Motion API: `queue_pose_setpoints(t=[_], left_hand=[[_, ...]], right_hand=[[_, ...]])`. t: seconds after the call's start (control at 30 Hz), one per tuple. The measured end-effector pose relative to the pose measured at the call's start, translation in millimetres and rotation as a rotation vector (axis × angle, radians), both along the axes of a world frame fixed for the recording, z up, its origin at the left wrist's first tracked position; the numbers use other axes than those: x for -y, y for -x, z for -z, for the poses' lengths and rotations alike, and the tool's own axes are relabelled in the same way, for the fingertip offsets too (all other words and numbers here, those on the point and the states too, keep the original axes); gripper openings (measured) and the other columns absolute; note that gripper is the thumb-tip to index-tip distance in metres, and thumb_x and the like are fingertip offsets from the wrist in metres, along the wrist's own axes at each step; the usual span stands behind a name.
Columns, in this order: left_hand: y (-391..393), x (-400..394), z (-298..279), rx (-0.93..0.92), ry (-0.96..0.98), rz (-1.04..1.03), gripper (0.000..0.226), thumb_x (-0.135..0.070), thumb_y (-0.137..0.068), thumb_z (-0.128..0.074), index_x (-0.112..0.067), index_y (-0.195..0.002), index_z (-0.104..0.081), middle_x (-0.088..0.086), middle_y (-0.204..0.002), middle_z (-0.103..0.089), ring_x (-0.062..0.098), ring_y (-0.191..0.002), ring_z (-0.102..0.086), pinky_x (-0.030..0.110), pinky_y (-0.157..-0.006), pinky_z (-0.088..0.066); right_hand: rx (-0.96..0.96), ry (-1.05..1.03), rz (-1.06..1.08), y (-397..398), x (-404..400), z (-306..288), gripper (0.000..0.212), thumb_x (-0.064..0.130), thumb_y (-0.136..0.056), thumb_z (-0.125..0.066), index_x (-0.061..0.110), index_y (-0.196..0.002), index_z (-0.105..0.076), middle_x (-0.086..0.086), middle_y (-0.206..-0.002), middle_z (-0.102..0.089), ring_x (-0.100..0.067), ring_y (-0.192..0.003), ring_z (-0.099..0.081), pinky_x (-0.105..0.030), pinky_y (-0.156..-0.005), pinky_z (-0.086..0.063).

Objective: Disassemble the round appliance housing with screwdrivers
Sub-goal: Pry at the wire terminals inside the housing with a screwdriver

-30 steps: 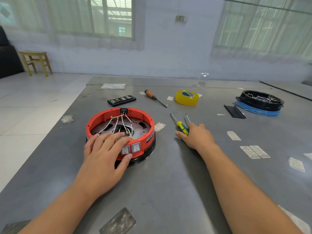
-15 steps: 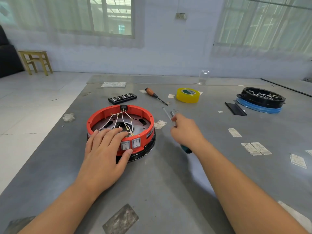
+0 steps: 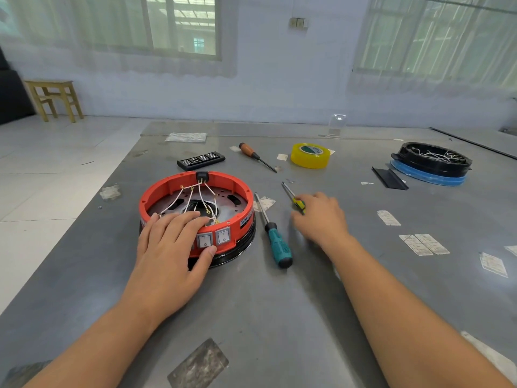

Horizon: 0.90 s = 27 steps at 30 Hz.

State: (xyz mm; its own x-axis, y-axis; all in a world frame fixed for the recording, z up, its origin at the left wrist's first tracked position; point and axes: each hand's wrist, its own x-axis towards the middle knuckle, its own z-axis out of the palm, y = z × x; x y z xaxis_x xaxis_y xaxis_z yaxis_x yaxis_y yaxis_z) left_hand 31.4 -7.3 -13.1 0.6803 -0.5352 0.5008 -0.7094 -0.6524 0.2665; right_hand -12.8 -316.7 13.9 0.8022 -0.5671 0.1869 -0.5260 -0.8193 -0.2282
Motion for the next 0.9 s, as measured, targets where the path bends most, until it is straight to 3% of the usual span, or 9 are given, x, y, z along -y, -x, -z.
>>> queue_pose_setpoints(t=[0.07,0.23,0.47,0.6,0.63,0.7,0.8,0.83,0.9], left_hand=[[-0.6,0.2,0.3,-0.004,0.003,0.001,0.06,-0.058,-0.096,-0.04,-0.026,-0.143,-0.059,-0.006,-0.147,-0.057,0.021,-0.144,-0.041,0.04,-0.13,-0.006],[-0.5,0.3,0.6,-0.003,0.014,0.007,0.06,-0.057,-0.096,-0.041,-0.026,-0.143,-0.059,-0.006,-0.146,-0.057,0.021,-0.143,-0.041,0.04,-0.129,-0.007],[-1.0,0.2,0.9,-0.009,0.031,0.017,0.061,-0.058,-0.095,-0.04,-0.025,-0.143,-0.06,-0.005,-0.146,-0.058,0.022,-0.143,-0.041,0.041,-0.129,-0.007],[-2.4,-1.4,1.6,-0.008,0.027,0.042,0.065,-0.062,-0.093,-0.043,-0.026,-0.145,-0.057,-0.004,-0.15,-0.054,0.022,-0.146,-0.037,0.035,-0.129,0.0],[-3.7,-2.2,1.8,-0.008,0.022,0.053,0.068,-0.064,-0.092,-0.044,-0.026,-0.147,-0.055,-0.004,-0.153,-0.05,0.022,-0.149,-0.035,0.034,-0.13,0.002],[-6.2,-4.5,2.8,-0.014,0.024,0.078,0.075,-0.067,-0.088,-0.047,-0.026,-0.151,-0.05,-0.003,-0.159,-0.043,0.022,-0.153,-0.03,0.039,-0.131,-0.001],[-8.6,-6.9,3.7,-0.012,0.059,0.041,0.082,-0.067,-0.082,-0.058,-0.025,-0.152,-0.046,-0.002,-0.163,-0.038,0.024,-0.157,-0.024,0.051,-0.13,-0.007],[-9.3,-7.2,4.2,-0.017,0.075,0.001,0.081,-0.064,-0.081,-0.065,-0.026,-0.15,-0.048,-0.003,-0.162,-0.038,0.024,-0.158,-0.021,0.054,-0.13,-0.004],[-11.3,-7.6,5.4,-0.064,0.105,-0.056,0.078,-0.056,-0.081,-0.081,-0.027,-0.147,-0.051,-0.004,-0.161,-0.04,0.024,-0.158,-0.018,0.06,-0.128,-0.007]], right_hand=[[-0.065,-0.057,-0.048,-0.7,9.4,14.0,0.046,0.042,-0.102,-0.051,0.035,-0.147,-0.051,-0.006,-0.147,-0.054,-0.036,-0.132,-0.043,-0.043,-0.108,-0.04],[0.086,-0.053,-0.035,-10.1,26.0,24.0,0.047,0.01,-0.101,-0.041,0.025,-0.143,-0.057,-0.014,-0.132,-0.062,-0.039,-0.12,-0.049,-0.041,-0.103,-0.042],[0.129,-0.042,0.109,1.1,51.0,32.4,0.045,0.009,-0.099,-0.041,0.023,-0.137,-0.06,-0.015,-0.13,-0.06,-0.041,-0.119,-0.047,-0.042,-0.1,-0.042],[0.107,-0.009,0.164,5.6,42.8,28.8,0.042,0.017,-0.1,-0.047,0.03,-0.138,-0.06,-0.01,-0.153,-0.044,-0.038,-0.136,-0.035,-0.045,-0.11,-0.03],[0.164,0.045,0.162,7.7,37.1,26.4,0.038,0.021,-0.1,-0.051,0.03,-0.136,-0.062,-0.009,-0.156,-0.041,-0.037,-0.139,-0.032,-0.047,-0.111,-0.028],[0.375,0.13,0.024,9.8,18.2,22.0,0.031,0.026,-0.101,-0.056,0.023,-0.129,-0.068,-0.007,-0.146,-0.051,-0.031,-0.133,-0.041,-0.045,-0.106,-0.034],[0.54,-0.091,-0.243,10.1,-25.5,15.8,0.03,0.041,-0.103,-0.054,0.022,-0.117,-0.072,0.007,-0.112,-0.062,-0.011,-0.1,-0.058,-0.032,-0.089,-0.048],[0.5,-0.183,-0.287,9.3,-38.8,14.3,0.035,0.049,-0.103,-0.049,0.025,-0.118,-0.07,0.011,-0.109,-0.061,-0.005,-0.093,-0.058,-0.029,-0.085,-0.049],[0.398,-0.307,-0.329,6.7,-58.1,13.8,0.047,0.063,-0.1,-0.041,0.032,-0.124,-0.067,0.011,-0.119,-0.063,-0.004,-0.1,-0.06,-0.032,-0.091,-0.051]])
